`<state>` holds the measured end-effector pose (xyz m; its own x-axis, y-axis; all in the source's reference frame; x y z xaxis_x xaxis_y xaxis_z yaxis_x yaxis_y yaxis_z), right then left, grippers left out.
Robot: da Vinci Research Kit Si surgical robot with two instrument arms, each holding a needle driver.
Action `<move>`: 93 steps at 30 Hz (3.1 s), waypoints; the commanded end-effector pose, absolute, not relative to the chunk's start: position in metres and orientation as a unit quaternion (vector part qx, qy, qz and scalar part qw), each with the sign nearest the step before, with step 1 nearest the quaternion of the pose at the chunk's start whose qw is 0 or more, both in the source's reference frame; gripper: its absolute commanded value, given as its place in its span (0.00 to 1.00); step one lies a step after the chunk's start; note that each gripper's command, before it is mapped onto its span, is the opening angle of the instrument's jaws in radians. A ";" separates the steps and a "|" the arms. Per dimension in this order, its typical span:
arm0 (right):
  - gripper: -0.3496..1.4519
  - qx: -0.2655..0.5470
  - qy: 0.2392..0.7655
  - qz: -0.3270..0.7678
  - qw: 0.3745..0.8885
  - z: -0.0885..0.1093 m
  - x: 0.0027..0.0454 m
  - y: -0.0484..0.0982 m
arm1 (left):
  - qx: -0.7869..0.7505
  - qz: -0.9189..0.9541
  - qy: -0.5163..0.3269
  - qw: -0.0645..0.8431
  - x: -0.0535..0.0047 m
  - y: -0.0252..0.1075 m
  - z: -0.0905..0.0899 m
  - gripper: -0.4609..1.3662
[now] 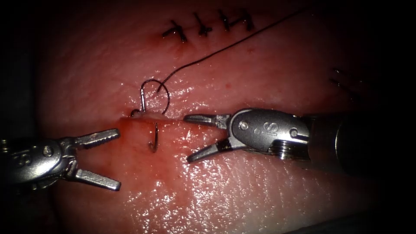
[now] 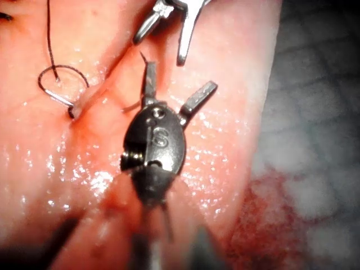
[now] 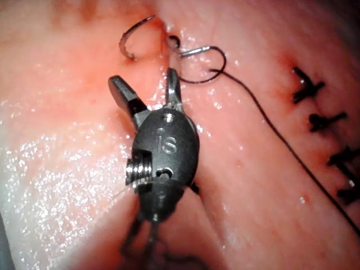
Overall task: Wound Closure
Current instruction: Pull the needle through the wound with left jaws
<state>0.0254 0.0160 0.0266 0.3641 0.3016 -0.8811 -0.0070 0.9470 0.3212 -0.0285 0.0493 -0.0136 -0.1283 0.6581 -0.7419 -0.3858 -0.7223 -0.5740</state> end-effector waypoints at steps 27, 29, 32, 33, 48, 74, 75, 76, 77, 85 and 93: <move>0.77 0.135 0.557 0.092 0.814 0.026 0.0251 0.016 | -0.469 0.810 -0.090 0.340 -0.0323 0.049 -0.004 0.64; 0.76 0.135 0.557 0.092 0.814 0.026 0.0251 0.016 | -0.465 0.812 -0.087 0.340 -0.0326 0.049 -0.004 0.63; 0.76 0.135 0.558 0.093 0.814 0.026 0.0251 0.016 | -0.464 0.813 -0.082 0.342 -0.0331 0.049 -0.003 0.62; 0.76 0.135 0.558 0.092 0.813 0.026 0.0251 0.016 | -0.464 0.814 -0.078 0.340 -0.0333 0.049 -0.003 0.63; 0.76 0.132 0.561 0.093 0.812 0.026 0.0251 0.015 | -0.447 0.818 -0.080 0.354 -0.0332 0.049 -0.001 0.06; 0.76 0.134 0.568 0.074 0.808 0.027 0.0261 0.014 | -0.522 0.568 -0.371 0.517 -0.0321 0.051 -0.008 0.06; 0.76 0.134 0.568 0.073 0.808 0.027 0.0261 0.013 | -0.523 0.559 -0.379 0.520 -0.0321 0.051 -0.008 0.06; 0.76 0.134 0.569 0.072 0.808 0.027 0.0261 0.013 | -0.522 0.551 -0.385 0.525 -0.0321 0.051 -0.008 0.06; 0.76 0.134 0.569 0.071 0.808 0.027 0.0261 0.013 | -0.521 0.541 -0.396 0.529 -0.0320 0.051 -0.009 0.06; 0.76 0.139 0.572 0.067 0.806 0.027 0.0263 0.012 | -0.539 0.447 -0.466 0.541 -0.0302 0.052 -0.011 0.06; 0.75 0.139 0.572 0.063 0.806 0.027 0.0264 0.012 | -0.554 0.413 -0.493 0.529 -0.0281 0.054 -0.014 0.06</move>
